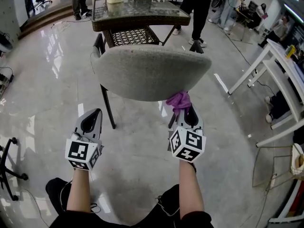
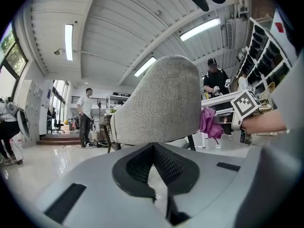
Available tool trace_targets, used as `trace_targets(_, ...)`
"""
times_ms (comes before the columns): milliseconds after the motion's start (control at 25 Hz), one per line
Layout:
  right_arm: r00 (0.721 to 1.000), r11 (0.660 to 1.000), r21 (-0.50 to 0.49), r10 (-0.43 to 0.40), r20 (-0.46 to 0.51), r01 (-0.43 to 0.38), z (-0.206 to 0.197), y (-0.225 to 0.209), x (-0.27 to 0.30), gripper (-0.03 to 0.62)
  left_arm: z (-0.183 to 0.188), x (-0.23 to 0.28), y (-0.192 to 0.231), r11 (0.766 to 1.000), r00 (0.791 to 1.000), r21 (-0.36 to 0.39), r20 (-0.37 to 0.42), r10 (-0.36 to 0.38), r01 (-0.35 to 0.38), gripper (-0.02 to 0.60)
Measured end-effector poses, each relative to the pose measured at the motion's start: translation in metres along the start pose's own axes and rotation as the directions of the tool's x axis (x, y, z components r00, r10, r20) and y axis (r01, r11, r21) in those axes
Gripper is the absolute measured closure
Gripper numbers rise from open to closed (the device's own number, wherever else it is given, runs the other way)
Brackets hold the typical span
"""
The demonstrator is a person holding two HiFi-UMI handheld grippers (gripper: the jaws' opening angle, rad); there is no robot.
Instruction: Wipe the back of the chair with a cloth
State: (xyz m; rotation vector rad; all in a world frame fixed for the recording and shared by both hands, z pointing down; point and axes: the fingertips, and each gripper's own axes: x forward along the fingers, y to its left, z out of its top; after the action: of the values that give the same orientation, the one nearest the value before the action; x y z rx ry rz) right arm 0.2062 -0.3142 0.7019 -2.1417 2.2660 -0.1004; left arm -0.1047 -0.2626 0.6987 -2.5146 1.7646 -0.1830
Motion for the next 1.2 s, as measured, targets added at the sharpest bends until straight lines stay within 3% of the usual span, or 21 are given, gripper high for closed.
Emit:
trace_targets(400,0.998,0.999,0.001,-0.052,-0.032,0.052,0.027,0.029,-0.041,0.514,0.035,0.007,0.014,0.996,0.996,-0.038,-0.012,-0.087,0.087,0.572)
trace_targets(960,0.992,0.993,0.047,-0.102,-0.074,0.105,0.167,0.046,-0.074,0.514,0.181,0.0,0.022,0.988,0.988,-0.04,-0.034,-0.152,0.15,0.572)
trace_targets(1200,0.987,0.983,0.12,-0.125,-0.101,0.136,0.216,0.047,-0.091,0.514,0.245,-0.009,0.024,0.987,0.988,-0.051,-0.032,-0.153,0.152,0.572)
